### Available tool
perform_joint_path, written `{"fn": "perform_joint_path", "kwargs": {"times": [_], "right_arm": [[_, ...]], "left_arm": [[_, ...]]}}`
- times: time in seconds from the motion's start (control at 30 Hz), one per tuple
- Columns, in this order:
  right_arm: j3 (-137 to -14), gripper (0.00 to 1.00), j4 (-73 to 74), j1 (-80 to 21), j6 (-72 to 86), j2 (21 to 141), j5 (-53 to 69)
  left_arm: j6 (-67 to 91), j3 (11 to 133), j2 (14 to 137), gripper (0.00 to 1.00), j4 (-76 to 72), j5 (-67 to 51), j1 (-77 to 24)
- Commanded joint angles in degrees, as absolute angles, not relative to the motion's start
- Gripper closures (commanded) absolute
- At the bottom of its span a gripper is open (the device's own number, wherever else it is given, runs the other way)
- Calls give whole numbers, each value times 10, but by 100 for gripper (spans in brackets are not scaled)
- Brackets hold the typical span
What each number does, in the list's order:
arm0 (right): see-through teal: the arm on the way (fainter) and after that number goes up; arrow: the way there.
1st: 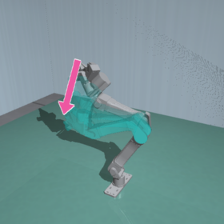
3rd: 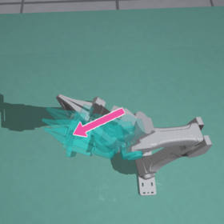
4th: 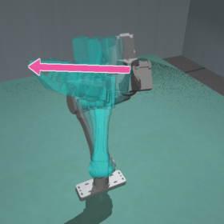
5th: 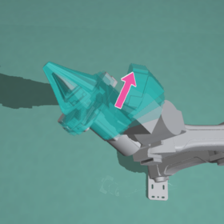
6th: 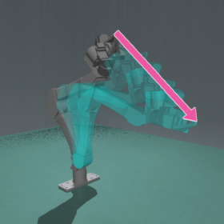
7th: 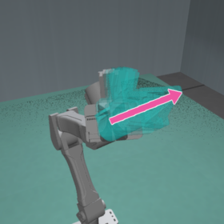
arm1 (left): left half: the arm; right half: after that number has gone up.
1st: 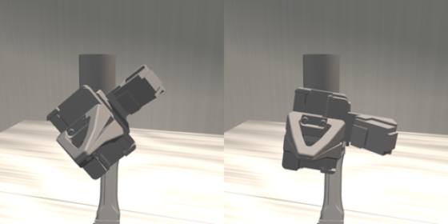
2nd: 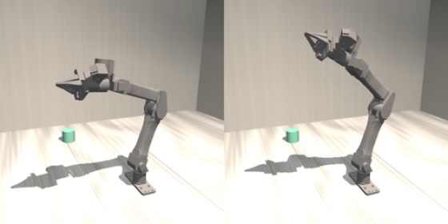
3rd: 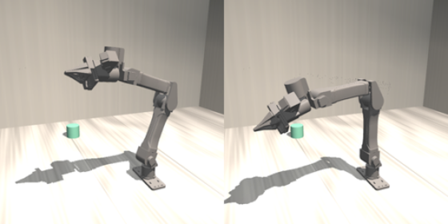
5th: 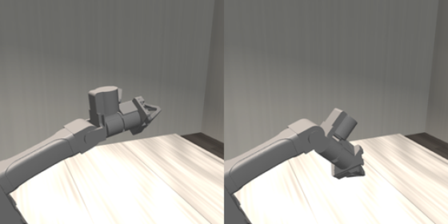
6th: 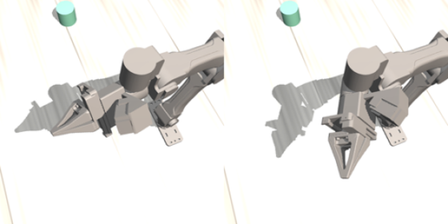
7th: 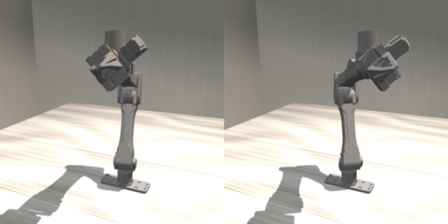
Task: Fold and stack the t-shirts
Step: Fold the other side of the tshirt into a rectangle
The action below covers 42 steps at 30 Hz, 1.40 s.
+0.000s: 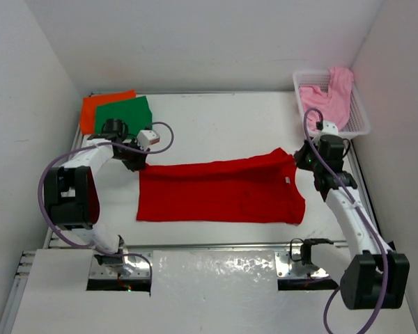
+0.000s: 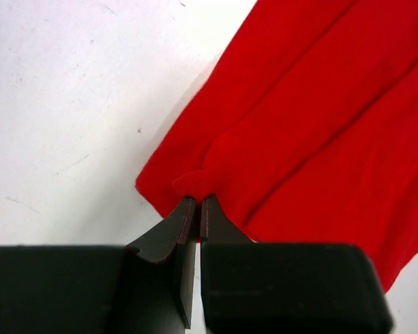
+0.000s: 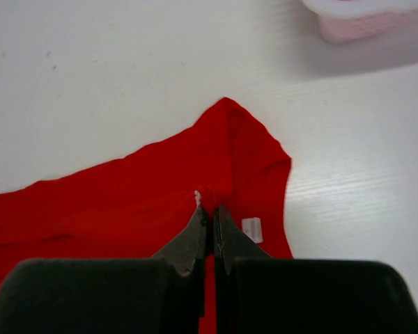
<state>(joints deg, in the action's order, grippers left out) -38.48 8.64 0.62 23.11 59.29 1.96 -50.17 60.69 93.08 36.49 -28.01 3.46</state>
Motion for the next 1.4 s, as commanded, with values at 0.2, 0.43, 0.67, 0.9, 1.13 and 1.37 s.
{"fn": "perform_joint_path", "kwargs": {"times": [0.2, 0.43, 0.67, 0.9, 1.13, 1.37], "right_arm": [[-321, 100, 113, 21, 221, 553, 26], [-286, 100, 103, 21, 223, 562, 43], [-279, 100, 106, 21, 214, 570, 41], [-274, 100, 105, 21, 213, 570, 43], [-275, 100, 118, 21, 206, 562, 35], [-266, 100, 117, 21, 212, 554, 30]], "left_arm": [[-587, 574, 881, 100, 381, -286, 36], [-599, 509, 854, 88, 379, -280, 30], [-705, 541, 839, 70, 532, -249, 59], [-696, 578, 838, 66, 560, -247, 62], [-660, 582, 853, 49, 516, -236, 19], [-719, 513, 832, 48, 530, -178, -39]]}}
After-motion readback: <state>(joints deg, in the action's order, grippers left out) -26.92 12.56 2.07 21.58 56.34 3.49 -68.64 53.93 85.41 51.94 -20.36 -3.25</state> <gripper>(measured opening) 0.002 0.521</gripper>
